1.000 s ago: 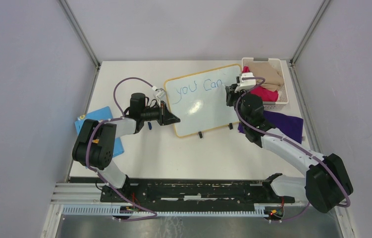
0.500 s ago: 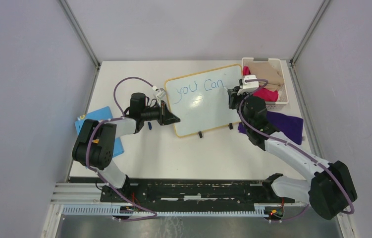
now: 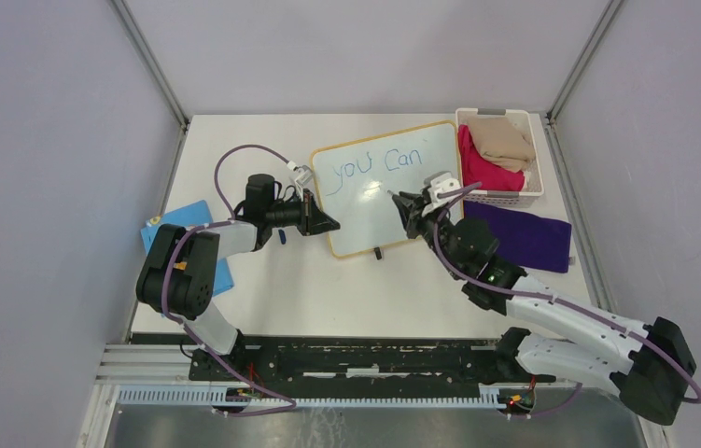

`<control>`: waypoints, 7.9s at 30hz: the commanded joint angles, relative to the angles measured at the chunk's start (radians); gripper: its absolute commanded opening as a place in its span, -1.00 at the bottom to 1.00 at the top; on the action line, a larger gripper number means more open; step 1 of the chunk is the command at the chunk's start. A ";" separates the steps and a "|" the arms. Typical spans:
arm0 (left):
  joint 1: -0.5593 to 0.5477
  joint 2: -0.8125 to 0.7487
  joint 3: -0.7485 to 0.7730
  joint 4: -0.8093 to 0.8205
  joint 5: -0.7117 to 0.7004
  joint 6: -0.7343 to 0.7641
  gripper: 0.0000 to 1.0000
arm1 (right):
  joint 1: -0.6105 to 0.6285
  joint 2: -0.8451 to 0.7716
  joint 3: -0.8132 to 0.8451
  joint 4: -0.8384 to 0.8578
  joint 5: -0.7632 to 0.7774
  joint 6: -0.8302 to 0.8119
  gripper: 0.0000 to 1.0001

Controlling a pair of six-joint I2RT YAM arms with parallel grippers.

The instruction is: Write a sentence on the whiteboard

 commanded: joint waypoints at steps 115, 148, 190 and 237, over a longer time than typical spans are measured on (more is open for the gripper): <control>-0.032 0.014 0.011 -0.137 -0.110 0.123 -0.96 | 0.199 0.353 -0.116 0.148 0.166 -0.088 -1.00; -0.035 0.019 0.017 -0.149 -0.114 0.132 -0.96 | 0.182 0.312 -0.048 0.156 0.014 -0.103 -1.00; -0.035 0.019 0.019 -0.160 -0.117 0.136 -0.96 | 0.133 0.367 -0.045 0.103 0.142 -0.081 -1.00; -0.038 0.019 0.022 -0.168 -0.120 0.139 -0.96 | 0.115 0.324 -0.117 0.134 0.058 -0.024 -1.00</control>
